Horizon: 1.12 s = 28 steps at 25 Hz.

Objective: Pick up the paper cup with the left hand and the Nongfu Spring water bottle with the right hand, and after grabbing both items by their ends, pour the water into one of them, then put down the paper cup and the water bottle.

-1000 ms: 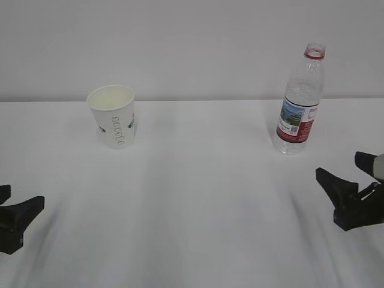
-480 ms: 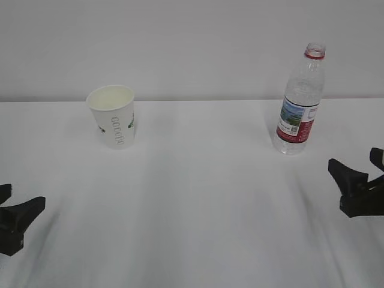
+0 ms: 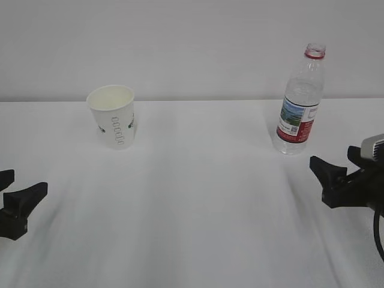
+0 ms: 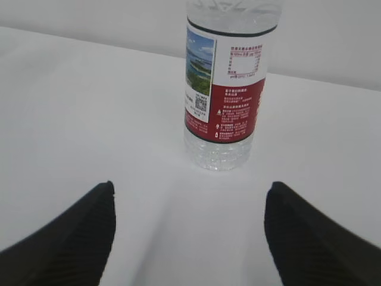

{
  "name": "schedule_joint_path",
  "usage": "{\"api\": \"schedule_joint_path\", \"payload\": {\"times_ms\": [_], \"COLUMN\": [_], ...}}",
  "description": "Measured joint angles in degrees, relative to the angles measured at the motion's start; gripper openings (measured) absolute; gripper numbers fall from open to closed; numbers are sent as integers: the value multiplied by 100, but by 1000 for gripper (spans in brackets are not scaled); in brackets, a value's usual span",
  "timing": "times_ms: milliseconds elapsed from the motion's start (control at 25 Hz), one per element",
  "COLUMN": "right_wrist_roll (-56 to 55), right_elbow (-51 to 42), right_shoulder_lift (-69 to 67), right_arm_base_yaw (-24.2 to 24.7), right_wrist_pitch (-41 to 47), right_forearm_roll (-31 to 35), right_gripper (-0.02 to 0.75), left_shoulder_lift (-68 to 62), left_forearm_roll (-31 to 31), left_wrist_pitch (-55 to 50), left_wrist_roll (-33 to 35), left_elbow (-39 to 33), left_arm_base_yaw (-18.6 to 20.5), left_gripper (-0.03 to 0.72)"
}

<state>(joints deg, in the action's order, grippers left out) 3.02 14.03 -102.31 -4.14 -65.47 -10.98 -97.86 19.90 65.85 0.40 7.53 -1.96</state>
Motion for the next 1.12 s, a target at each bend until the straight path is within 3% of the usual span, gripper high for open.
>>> {"api": "schedule_joint_path", "payload": {"times_ms": [280, 1120], "right_wrist_roll": [-35, -35], "right_elbow": [439, 1951], "right_shoulder_lift": [-143, -1441], "right_arm_base_yaw": [0, 0], "right_wrist_pitch": [-11, -11], "right_forearm_roll": [-4, -104], "right_gripper": [671, 671], "left_shoulder_lift": [0, -11], "left_forearm_roll": [35, 45], "left_wrist_pitch": [0, 0], "left_wrist_roll": [12, 22], "left_elbow": [8, 127], "left_arm_base_yaw": [0, 0], "left_gripper": [516, 516]}}
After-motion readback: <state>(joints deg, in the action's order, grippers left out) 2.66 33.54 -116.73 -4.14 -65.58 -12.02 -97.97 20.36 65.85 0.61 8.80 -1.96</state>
